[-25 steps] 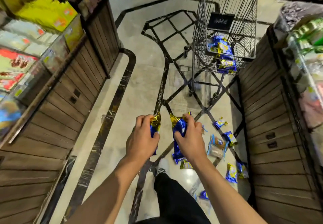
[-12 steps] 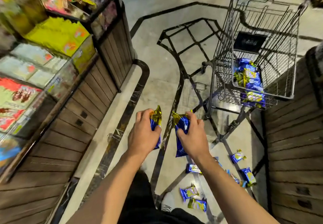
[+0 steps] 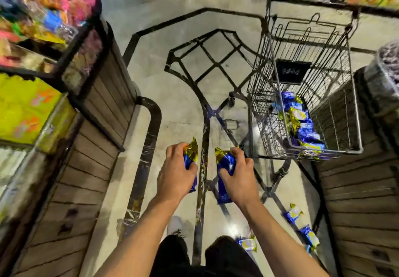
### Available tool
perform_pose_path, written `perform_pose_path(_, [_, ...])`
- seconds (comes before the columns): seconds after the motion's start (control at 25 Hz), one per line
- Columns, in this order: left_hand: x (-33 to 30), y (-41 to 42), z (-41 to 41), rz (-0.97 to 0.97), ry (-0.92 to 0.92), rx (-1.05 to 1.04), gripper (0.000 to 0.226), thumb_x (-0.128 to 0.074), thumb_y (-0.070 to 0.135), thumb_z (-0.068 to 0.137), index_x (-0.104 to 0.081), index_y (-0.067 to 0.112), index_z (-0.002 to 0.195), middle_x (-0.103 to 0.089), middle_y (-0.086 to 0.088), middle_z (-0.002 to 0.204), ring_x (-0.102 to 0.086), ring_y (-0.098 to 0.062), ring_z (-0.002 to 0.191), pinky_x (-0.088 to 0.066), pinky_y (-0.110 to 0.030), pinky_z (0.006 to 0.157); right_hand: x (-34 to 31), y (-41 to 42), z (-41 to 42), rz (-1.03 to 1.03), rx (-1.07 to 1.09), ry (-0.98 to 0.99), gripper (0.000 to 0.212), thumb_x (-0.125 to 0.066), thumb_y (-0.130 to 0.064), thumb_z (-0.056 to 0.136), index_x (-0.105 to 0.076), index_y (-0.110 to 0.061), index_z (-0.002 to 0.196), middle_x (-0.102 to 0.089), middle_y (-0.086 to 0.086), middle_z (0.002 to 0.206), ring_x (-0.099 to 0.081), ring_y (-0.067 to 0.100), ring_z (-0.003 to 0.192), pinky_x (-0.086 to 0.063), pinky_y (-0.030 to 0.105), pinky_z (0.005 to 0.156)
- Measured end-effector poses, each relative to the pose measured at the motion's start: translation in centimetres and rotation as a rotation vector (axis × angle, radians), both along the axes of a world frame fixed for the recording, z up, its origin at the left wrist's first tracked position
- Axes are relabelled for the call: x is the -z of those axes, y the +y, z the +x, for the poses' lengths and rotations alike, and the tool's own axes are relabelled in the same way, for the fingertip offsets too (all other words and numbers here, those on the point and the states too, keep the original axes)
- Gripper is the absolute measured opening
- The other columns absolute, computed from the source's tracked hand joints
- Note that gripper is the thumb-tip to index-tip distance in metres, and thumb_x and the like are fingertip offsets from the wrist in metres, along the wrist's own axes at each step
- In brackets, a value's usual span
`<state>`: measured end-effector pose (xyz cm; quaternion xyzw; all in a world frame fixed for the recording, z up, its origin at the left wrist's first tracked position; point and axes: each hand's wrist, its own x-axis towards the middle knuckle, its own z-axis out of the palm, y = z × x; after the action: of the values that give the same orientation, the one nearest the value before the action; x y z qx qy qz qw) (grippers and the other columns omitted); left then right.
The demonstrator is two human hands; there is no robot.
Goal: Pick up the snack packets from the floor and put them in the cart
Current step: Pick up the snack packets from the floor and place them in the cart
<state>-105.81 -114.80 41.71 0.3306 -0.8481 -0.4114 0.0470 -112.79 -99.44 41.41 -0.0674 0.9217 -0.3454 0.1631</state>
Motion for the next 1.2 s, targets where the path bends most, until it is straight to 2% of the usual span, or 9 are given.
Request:
perform_pose_path(0.2, [0.0, -4.7, -8.0, 0.028, 0.028, 0.107, 0.054, -0.067, 0.020, 0.089, -0.044, 0.032, 0.136, -0.043, 0.010, 0.136, -0.055, -0.013, 0.117, -0.044, -0.029, 0.091, -0.9, -4.0, -6.6, -0.010, 0.097, 0.007, 0.063, -0.063, -0.028, 0.087, -0.032, -0.035, 0.141, -0.040, 0.004, 0.124, -0.060, 0.021, 0.084, -0.053, 0.037, 0.083])
perform_pose_path(0.48, [1.5, -8.4, -20.6, 0.019, -0.006, 0.190, 0.055, -0.066, 0.022, 0.089, -0.041, 0.033, 0.138, -0.042, 0.011, 0.138, -0.055, -0.013, 0.118, -0.049, -0.034, 0.096, 0.9, -7.6, -19.0, -0.006, 0.130, -0.032, 0.065, -0.061, -0.029, 0.088, -0.029, -0.035, 0.144, -0.040, 0.007, 0.129, -0.054, 0.020, 0.087, -0.044, 0.031, 0.078])
perform_pose_path(0.6, [1.3, -10.0, -27.9, 0.022, -0.022, 0.214, 0.055, -0.066, 0.022, 0.091, -0.040, 0.033, 0.138, -0.040, 0.012, 0.138, -0.055, -0.013, 0.118, -0.048, -0.038, 0.100, 0.4, -8.4, -26.0, -0.021, 0.141, -0.033, 0.063, -0.060, -0.028, 0.089, -0.030, -0.034, 0.144, -0.040, 0.006, 0.125, -0.051, 0.017, 0.078, -0.041, 0.027, 0.076])
perform_pose_path(0.72, [0.3, -10.3, -34.7, 0.014, 0.007, 0.273, 0.054, -0.065, 0.020, 0.091, -0.042, 0.030, 0.139, -0.041, 0.009, 0.138, -0.056, -0.016, 0.117, -0.047, -0.036, 0.100, -0.5, -8.5, -31.9, 0.026, 0.158, -0.015, 0.060, -0.059, -0.030, 0.090, -0.031, -0.035, 0.143, -0.039, 0.006, 0.125, -0.054, 0.022, 0.083, -0.040, 0.029, 0.076])
perform_pose_path(0.96, [-1.1, -9.7, -47.1, 0.001, 0.065, 0.462, 0.052, -0.065, 0.024, 0.090, -0.041, 0.033, 0.136, -0.042, 0.010, 0.135, -0.057, -0.015, 0.115, -0.051, -0.035, 0.089, -1.7, -8.9, -40.7, 0.080, 0.328, 0.007, 0.062, -0.061, -0.032, 0.090, -0.030, -0.033, 0.143, -0.037, 0.005, 0.126, -0.059, 0.029, 0.100, -0.048, 0.035, 0.084])
perform_pose_path(1.04, [-0.8, -9.9, -50.9, 0.008, 0.066, 0.535, 0.052, -0.066, 0.023, 0.090, -0.042, 0.033, 0.136, -0.042, 0.010, 0.135, -0.057, -0.015, 0.115, -0.051, -0.034, 0.088, -1.5, -9.2, -43.2, 0.088, 0.398, 0.015, 0.062, -0.061, -0.033, 0.089, -0.031, -0.033, 0.143, -0.038, 0.006, 0.123, -0.058, 0.028, 0.097, -0.050, 0.037, 0.086])
perform_pose_path(1.12, [-0.5, -10.2, -54.5, 0.018, 0.066, 0.597, 0.051, -0.065, 0.022, 0.090, -0.043, 0.032, 0.135, -0.043, 0.009, 0.135, -0.056, -0.014, 0.114, -0.047, -0.029, 0.085, -1.2, -9.6, -45.3, 0.102, 0.490, 0.001, 0.061, -0.061, -0.033, 0.088, -0.032, -0.034, 0.142, -0.040, 0.005, 0.118, -0.055, 0.024, 0.089, -0.049, 0.034, 0.084])
perform_pose_path(1.2, [-0.3, -10.8, -58.0, 0.036, 0.096, 0.662, 0.050, -0.065, 0.023, 0.090, -0.044, 0.032, 0.135, -0.043, 0.010, 0.134, -0.056, -0.012, 0.112, -0.046, -0.028, 0.081, -1.1, -10.3, -47.3, 0.130, 0.582, 0.005, 0.060, -0.061, -0.032, 0.088, -0.032, -0.035, 0.142, -0.039, 0.003, 0.116, -0.055, 0.024, 0.089, -0.046, 0.033, 0.082])
